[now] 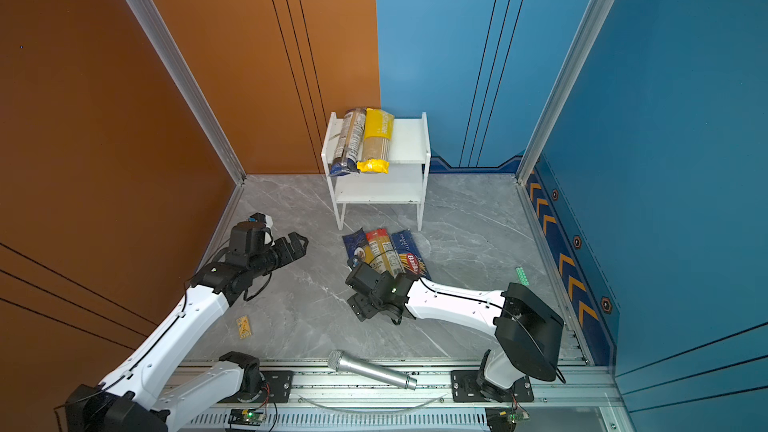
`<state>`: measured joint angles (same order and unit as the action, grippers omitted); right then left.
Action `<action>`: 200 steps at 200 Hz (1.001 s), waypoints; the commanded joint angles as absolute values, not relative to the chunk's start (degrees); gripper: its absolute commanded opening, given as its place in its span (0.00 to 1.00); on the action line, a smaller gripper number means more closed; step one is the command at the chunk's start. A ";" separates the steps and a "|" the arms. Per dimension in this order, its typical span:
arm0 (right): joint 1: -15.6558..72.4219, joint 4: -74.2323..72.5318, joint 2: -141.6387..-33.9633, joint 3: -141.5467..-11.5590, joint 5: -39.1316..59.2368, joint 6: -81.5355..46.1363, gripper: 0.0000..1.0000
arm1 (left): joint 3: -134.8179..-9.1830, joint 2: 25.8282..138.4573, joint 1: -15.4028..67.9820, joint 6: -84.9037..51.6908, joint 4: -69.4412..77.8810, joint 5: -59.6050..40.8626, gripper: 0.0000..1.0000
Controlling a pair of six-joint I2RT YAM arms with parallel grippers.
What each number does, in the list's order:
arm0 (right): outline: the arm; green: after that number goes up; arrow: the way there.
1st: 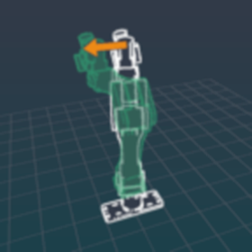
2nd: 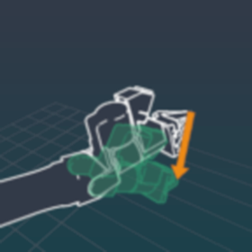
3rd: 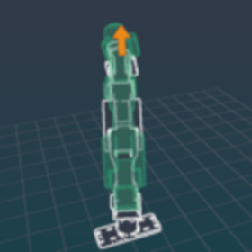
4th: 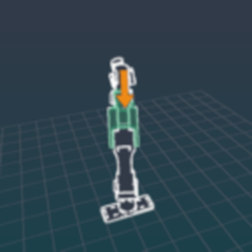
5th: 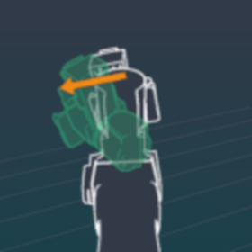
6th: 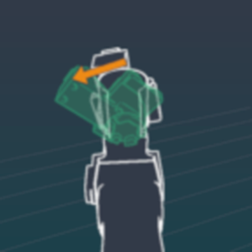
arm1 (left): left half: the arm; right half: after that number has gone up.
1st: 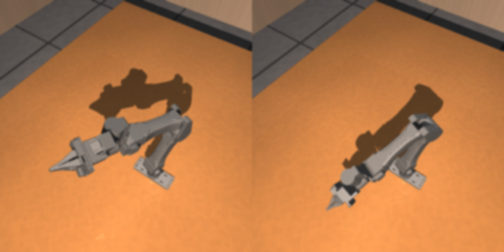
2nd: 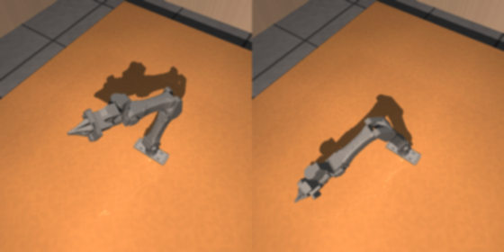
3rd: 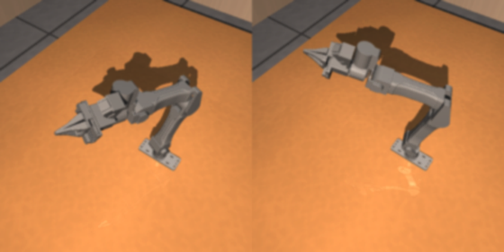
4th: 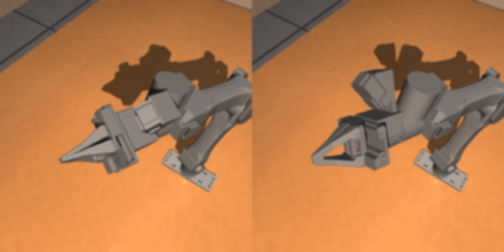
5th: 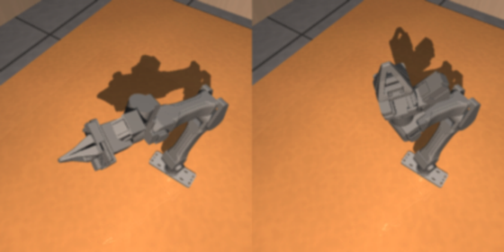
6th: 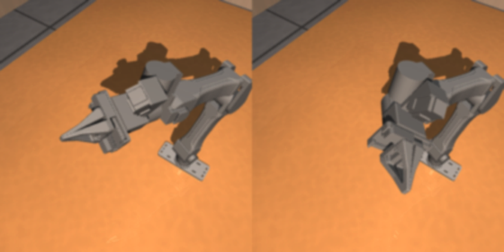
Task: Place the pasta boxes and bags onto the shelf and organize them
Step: 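Move the right gripper down over the Ankara spaghetti bag on the table, then close the right gripper around the lower end of the Ankara bag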
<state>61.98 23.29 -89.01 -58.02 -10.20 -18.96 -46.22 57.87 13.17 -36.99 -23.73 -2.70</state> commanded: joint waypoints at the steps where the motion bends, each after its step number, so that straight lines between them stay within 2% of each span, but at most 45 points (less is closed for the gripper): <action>1: 61.27 21.32 -89.77 -57.13 -9.30 -19.77 0.90 | -46.01 58.17 13.62 -37.36 -23.03 -3.31 0.98; 200: 58.62 17.62 -95.00 -55.90 -10.19 -20.75 0.89 | -45.35 59.46 13.93 -37.55 -21.70 -4.88 0.98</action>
